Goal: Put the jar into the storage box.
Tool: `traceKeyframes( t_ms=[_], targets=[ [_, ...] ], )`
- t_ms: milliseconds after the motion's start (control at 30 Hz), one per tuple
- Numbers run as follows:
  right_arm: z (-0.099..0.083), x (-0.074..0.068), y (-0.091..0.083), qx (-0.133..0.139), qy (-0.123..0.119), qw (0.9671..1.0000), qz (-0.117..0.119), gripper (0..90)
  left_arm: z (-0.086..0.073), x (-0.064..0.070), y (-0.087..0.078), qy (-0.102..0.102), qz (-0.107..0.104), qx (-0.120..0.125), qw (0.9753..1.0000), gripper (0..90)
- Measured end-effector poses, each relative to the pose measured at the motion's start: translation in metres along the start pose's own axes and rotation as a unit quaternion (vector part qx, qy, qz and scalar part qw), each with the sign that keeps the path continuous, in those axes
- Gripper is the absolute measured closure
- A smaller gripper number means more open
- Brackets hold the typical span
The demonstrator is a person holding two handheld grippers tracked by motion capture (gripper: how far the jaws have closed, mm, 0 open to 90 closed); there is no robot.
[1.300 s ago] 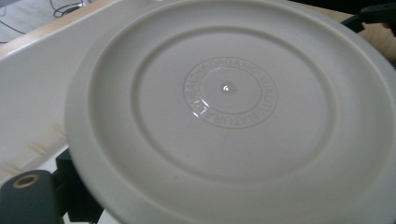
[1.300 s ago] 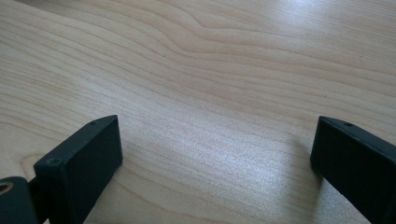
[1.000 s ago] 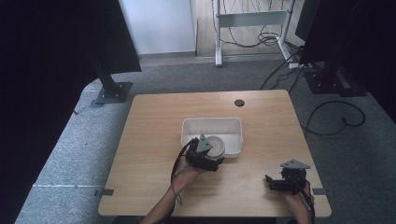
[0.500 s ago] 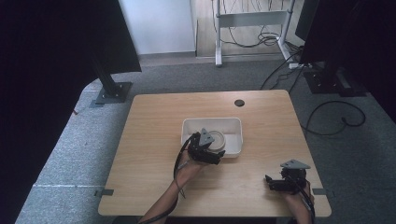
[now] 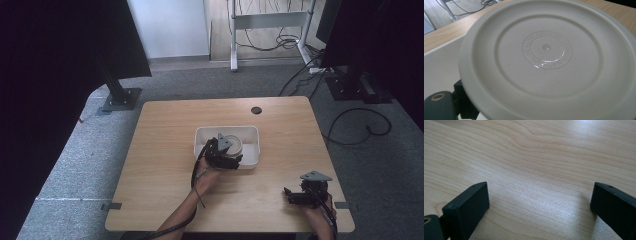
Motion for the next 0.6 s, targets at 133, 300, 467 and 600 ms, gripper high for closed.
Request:
traceKeyframes(
  t_ms=[133,300,467,600],
  targets=[
    [0.0,0.0,0.0,0.0,0.0,1.0,0.0,1.7,0.001,0.002,0.006,-0.008,0.009,-0.002,0.9999,9.7],
    [0.0,0.0,0.0,0.0,0.0,1.0,0.0,1.7,0.0,0.004,0.013,-0.016,0.024,-0.01,0.9995,9.7],
    [0.0,0.0,0.0,0.0,0.0,1.0,0.0,1.7,-0.001,0.008,0.019,-0.015,0.038,-0.019,0.999,9.7],
    [0.0,0.0,0.0,0.0,0.0,1.0,0.0,1.7,-0.005,0.01,0.023,-0.021,0.047,-0.028,0.9983,9.7]
  ],
)
Point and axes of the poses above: each handheld gripper's, and its own axes: y roughly forward along the jaws, z roughly out of its top, x roughly to its right, the point moved 7 cm from there along y, roughly forward along the jaws, and after that the axes turned 13 degrees about y, right-handed, at the moved point
